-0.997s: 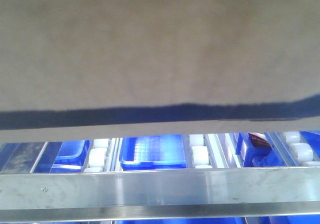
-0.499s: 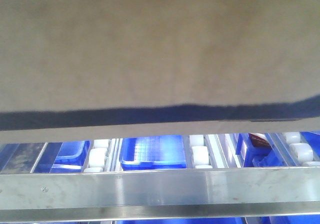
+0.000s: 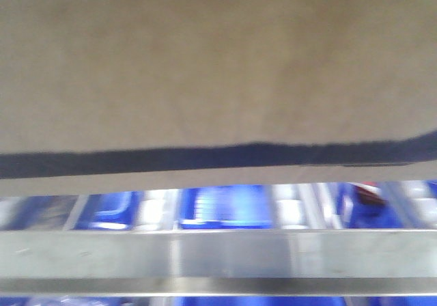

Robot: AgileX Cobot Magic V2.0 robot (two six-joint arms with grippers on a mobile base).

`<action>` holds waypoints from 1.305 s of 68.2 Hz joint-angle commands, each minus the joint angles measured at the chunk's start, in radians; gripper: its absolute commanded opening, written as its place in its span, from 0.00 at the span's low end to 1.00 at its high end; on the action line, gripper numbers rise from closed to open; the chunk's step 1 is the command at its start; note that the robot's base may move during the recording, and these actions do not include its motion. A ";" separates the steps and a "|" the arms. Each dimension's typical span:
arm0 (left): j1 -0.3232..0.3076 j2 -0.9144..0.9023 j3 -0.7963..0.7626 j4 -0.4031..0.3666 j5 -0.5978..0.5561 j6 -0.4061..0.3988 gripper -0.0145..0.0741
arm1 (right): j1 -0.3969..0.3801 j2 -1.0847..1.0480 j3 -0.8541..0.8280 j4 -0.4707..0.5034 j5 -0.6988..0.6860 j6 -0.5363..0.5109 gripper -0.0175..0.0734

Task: Grab box from left shelf to table start
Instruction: 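Hold the box with both grippers while the base turns away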

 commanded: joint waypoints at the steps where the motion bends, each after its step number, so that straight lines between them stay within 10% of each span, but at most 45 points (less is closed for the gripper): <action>1: -0.005 0.007 -0.035 0.029 -0.182 -0.026 0.06 | -0.005 0.019 -0.027 -0.088 -0.162 -0.005 0.26; 89: -0.005 0.007 -0.035 0.029 -0.182 -0.026 0.06 | -0.005 0.019 -0.027 -0.088 -0.162 -0.005 0.26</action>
